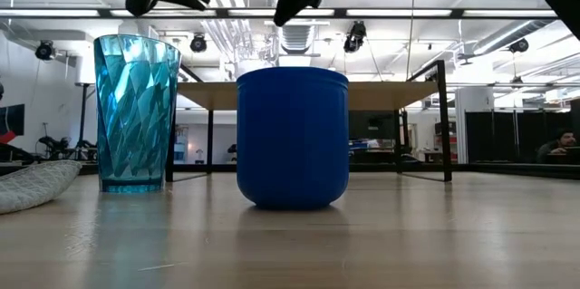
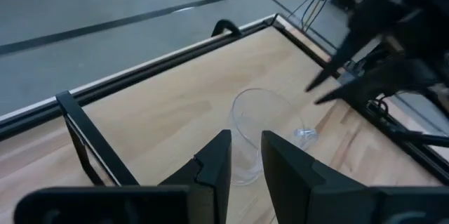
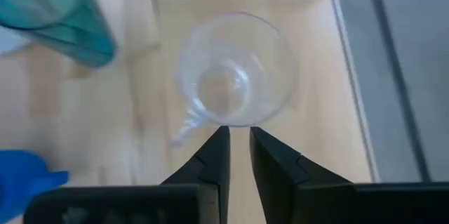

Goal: Stack small to large cups/mugs on shelf
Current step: Put the transparent mug on the shelf, then put the blue mug on the shelf

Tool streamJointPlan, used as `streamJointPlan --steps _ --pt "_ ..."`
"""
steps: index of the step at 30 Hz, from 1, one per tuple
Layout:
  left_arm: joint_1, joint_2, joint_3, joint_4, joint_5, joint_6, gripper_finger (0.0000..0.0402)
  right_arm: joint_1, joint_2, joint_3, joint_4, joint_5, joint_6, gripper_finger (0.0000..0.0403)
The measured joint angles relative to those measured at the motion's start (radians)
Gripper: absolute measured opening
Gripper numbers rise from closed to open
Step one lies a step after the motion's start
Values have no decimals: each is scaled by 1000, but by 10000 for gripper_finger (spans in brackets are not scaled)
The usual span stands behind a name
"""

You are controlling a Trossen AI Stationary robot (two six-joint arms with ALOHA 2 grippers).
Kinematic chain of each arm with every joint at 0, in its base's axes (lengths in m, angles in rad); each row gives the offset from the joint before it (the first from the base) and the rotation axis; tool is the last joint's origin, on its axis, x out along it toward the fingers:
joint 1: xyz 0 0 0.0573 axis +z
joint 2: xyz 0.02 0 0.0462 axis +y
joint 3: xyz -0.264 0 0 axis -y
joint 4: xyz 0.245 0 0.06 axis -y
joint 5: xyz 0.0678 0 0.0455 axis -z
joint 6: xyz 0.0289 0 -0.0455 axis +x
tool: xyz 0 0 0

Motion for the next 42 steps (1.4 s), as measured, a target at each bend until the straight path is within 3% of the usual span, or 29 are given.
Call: streamJointPlan --steps 7,17,31,42 --pt "0 -18 -5 -1 2 7 66 -11 38 -1 -32 24 -1 11" --pt "0 3 -7 0 2 54 66 -13 78 -1 -23 24 4 9" --pt "0 5 -10 -1 2 52 66 -16 80 -1 138 24 4 9" --pt "-1 -26 13 0 12 51 66 30 30 0 -123 23 123 9"
